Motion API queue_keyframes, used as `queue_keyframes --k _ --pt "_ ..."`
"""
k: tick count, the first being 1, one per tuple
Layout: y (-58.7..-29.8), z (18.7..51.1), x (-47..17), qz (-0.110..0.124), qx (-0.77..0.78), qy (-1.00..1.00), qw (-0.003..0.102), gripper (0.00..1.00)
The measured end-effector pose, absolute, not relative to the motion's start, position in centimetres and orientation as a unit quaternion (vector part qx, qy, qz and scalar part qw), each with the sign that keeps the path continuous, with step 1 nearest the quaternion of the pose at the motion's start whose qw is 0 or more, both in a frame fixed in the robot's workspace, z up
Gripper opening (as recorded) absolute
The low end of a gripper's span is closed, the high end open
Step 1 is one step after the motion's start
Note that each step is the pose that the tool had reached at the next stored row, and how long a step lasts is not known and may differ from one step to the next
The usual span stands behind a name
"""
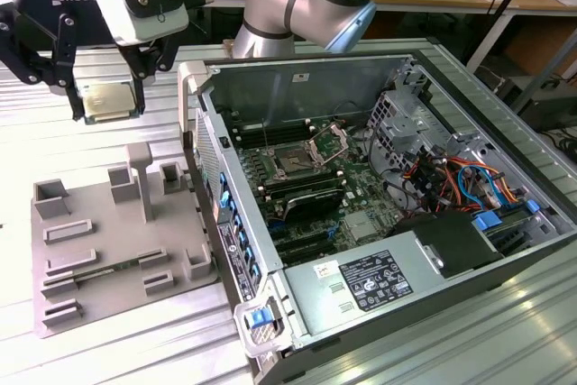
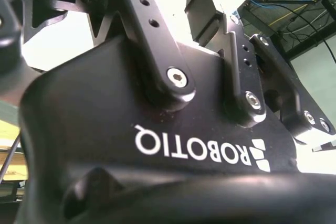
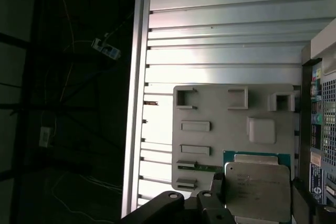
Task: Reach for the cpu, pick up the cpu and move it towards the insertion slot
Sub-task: 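Pick up the cpu and move it towards the insertion slot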
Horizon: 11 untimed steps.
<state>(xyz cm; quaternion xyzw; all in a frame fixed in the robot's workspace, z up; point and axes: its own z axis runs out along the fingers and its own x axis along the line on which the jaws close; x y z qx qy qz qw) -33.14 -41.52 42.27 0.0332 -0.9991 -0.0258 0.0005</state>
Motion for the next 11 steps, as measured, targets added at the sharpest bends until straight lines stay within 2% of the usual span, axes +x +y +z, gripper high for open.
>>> queue_keyframes --k 7,11 --pt "-41.5 42.3 -32.5 -0.026 0.033 -0.999 0.0 0.55" --pt "-41.5 42.3 -30.1 -0.028 0.033 -0.999 0.0 0.55"
